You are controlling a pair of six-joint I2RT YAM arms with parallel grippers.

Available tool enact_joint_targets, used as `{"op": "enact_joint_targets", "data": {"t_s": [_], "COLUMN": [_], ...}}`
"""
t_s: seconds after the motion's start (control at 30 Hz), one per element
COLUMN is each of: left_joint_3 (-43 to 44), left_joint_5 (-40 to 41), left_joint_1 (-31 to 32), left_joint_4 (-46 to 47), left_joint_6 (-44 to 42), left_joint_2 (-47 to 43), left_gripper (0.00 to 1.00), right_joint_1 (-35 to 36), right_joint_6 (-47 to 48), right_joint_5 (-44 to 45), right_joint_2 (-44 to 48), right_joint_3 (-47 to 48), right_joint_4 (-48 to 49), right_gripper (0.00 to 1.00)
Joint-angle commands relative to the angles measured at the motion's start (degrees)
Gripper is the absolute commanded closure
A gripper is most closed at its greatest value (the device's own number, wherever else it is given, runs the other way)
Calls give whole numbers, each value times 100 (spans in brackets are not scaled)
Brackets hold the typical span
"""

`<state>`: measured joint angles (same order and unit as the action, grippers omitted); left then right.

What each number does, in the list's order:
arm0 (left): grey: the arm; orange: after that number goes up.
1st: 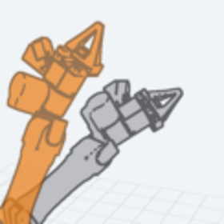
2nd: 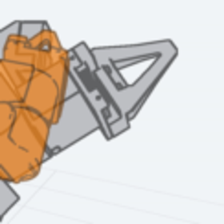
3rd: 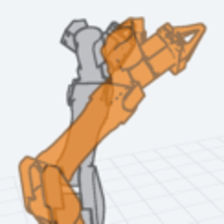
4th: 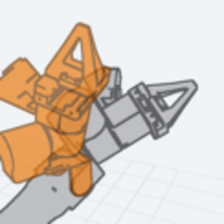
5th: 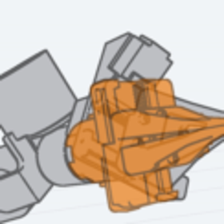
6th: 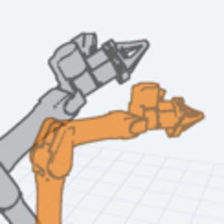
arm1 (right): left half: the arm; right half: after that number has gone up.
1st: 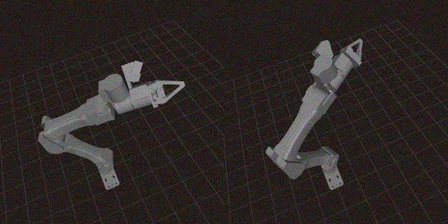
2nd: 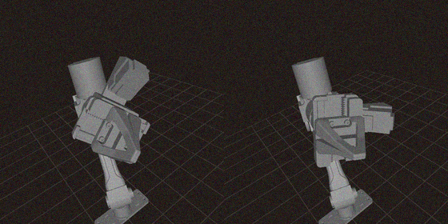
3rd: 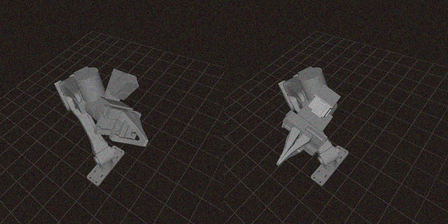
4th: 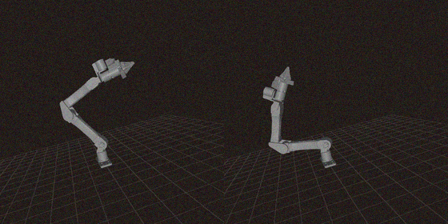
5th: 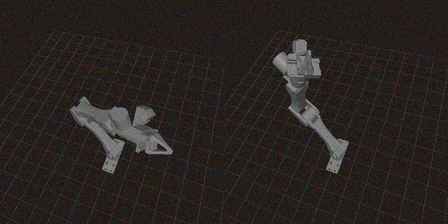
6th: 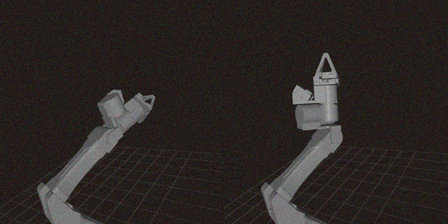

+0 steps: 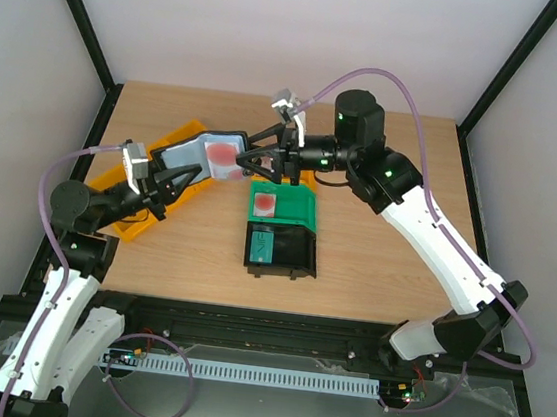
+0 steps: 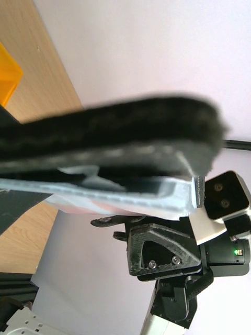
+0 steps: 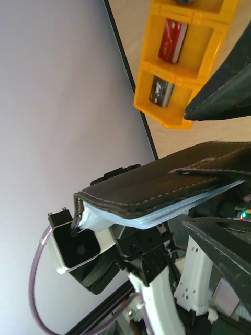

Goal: Take the credit cards out of the card holder

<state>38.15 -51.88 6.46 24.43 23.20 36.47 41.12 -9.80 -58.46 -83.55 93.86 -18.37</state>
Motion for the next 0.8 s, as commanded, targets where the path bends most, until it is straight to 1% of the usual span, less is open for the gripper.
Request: {"op": "enact_joint_targets", "data": {"t_s": [0.0, 0.17, 0.27, 0.43, 0.5, 0.63, 0.7, 0.77], "left_joint_3": [7, 1, -8, 66, 138, 438, 541, 586], "left_joint_5": [127, 144, 152, 245, 427, 1196, 1464, 1561], "left_joint_1": [-24, -22, -22, -22, -22, -6, 27, 51], "left_joint_4": [422, 453, 467, 348, 127, -854, -1317, -1517], "left_joint_6": [23, -13, -17, -33, -61, -348, -474, -555], "left_joint_2": [-44, -44, -40, -12, -7, 39, 60, 72], "left_gripper": [98, 98, 98, 98, 98, 98, 98, 98], "right_joint_1": [-67, -87, -92, -79, -61, -25, 123, 432], "right_joint_6": [424, 545, 372, 107, 150, 331, 416, 525], "right_joint_5": [301, 649, 901, 672, 673, 1052, 1529, 2116], "right_joint_2": [355, 435, 381, 352, 371, 471, 566, 625], "right_joint_3": [-30, -102, -181, -293, -298, -418, -492, -506], "right_joint_4": [-283, -381, -327, 26, 0, -183, -218, -189], "right_gripper": [48, 45, 43, 38, 36, 35, 34, 34]}}
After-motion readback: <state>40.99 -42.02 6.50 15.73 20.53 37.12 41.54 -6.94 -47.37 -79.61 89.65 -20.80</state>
